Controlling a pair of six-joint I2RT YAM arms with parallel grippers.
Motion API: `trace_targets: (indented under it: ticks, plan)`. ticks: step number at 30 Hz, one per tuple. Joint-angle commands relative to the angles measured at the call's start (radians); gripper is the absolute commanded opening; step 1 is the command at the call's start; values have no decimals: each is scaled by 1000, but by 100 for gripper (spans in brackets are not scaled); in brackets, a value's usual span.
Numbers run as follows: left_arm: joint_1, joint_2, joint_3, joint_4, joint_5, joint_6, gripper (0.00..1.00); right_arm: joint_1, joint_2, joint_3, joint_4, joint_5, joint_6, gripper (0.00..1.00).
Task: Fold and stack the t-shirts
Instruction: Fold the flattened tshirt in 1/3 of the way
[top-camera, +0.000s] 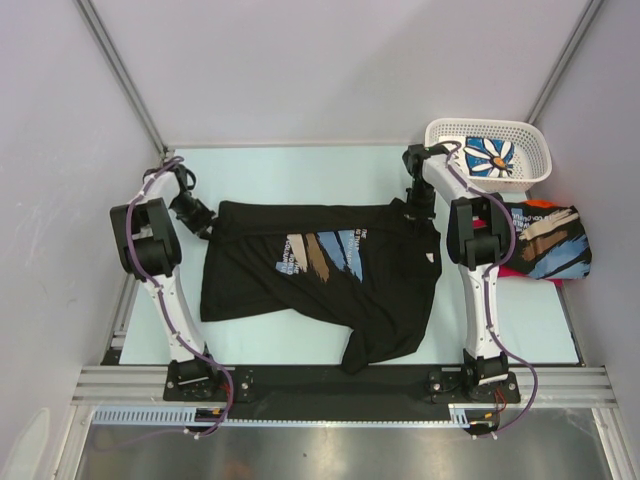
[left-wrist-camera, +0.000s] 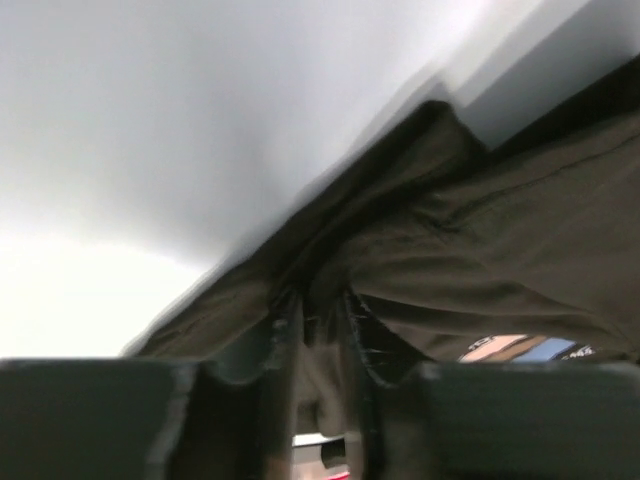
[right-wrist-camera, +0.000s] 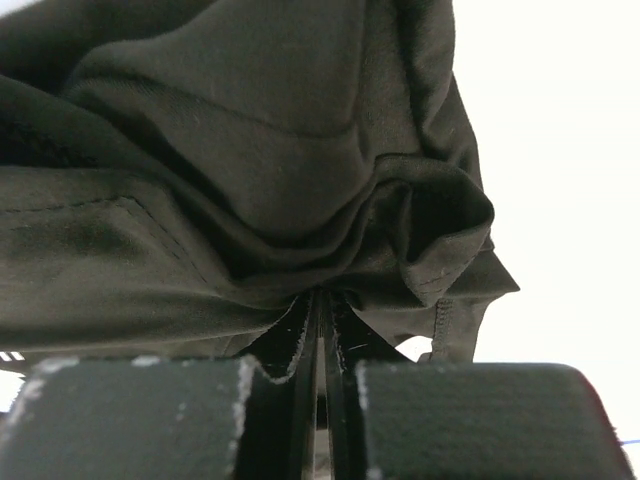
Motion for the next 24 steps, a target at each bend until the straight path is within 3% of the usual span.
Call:
trace_targets:
  ticks: [1,7,8,9,10,12,13,16,24]
  plan:
    - [3,-22,-55,-13,8,11,29,11,40,7,-92,-27,-16,9]
    - [3,-64,-119,4,8,17,40,9,2,19,-124,-36,-30,22]
    - [3,-88,-121,5,0,16,50,9,-13,27,-127,-33,-28,26]
    - [5,-106,-121,5,-4,14,55,11,-45,36,-122,-29,-31,28]
    - [3,-125,-116,7,-12,13,59,9,-67,65,-119,-26,-36,36]
    - [3,-183,-92,1,-35,13,87,8,-127,97,-108,-22,-46,47]
    - [3,-199,-81,-4,-40,16,98,8,-144,116,-99,-19,-50,65]
    - [3,-237,-31,-22,-41,23,100,3,-202,143,-38,-44,-65,75]
    - [-30,-237,20,10,46,22,100,2,-205,52,134,-45,-73,75]
